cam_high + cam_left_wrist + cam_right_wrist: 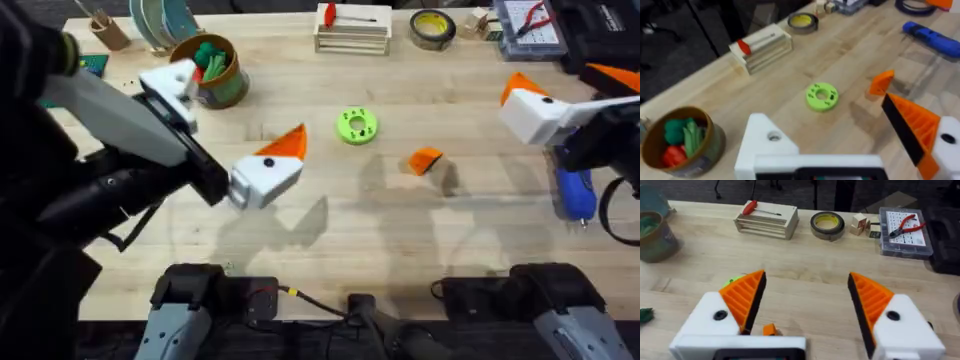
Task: Pick up the gripper from the table and insert it into the empty holder that is missing its gripper. Then pick up a screw, insert it into the mounting hole, and use the screwdriver to tighten it. Finally, clean up the table by picking up the vegetable and placing it into the bucket.
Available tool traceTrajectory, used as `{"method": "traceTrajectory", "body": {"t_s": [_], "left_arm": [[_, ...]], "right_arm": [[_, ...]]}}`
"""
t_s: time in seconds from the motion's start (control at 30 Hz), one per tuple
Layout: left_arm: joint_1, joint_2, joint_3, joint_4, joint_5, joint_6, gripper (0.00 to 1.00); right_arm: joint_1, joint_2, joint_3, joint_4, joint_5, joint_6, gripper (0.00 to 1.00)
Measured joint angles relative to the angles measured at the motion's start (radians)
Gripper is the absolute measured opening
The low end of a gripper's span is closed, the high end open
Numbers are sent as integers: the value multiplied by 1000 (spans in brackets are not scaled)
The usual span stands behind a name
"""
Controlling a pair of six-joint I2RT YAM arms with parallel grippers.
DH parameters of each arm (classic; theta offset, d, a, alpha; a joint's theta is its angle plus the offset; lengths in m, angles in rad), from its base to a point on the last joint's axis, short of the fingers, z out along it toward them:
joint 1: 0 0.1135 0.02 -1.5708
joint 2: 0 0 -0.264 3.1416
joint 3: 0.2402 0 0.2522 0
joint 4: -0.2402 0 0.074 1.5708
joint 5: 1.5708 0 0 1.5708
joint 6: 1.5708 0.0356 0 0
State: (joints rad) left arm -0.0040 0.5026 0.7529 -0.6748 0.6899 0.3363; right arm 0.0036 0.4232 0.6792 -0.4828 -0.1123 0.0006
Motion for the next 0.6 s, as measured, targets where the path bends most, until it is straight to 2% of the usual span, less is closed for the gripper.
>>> {"method": "traceTrajectory", "body": {"t_s": [0.13, 0.3, 0.6], "left_arm": [[0, -34, -41, 131, -3, -1, 993], [0, -164, -175, 316, -3, -3, 993], [-5, -338, -375, 494, -21, -9, 993]], "right_arm": [[0, 0, 0, 0, 0, 0, 991], [0, 0, 0, 0, 0, 0, 991], [0, 0, 0, 0, 0, 0, 991]]}}
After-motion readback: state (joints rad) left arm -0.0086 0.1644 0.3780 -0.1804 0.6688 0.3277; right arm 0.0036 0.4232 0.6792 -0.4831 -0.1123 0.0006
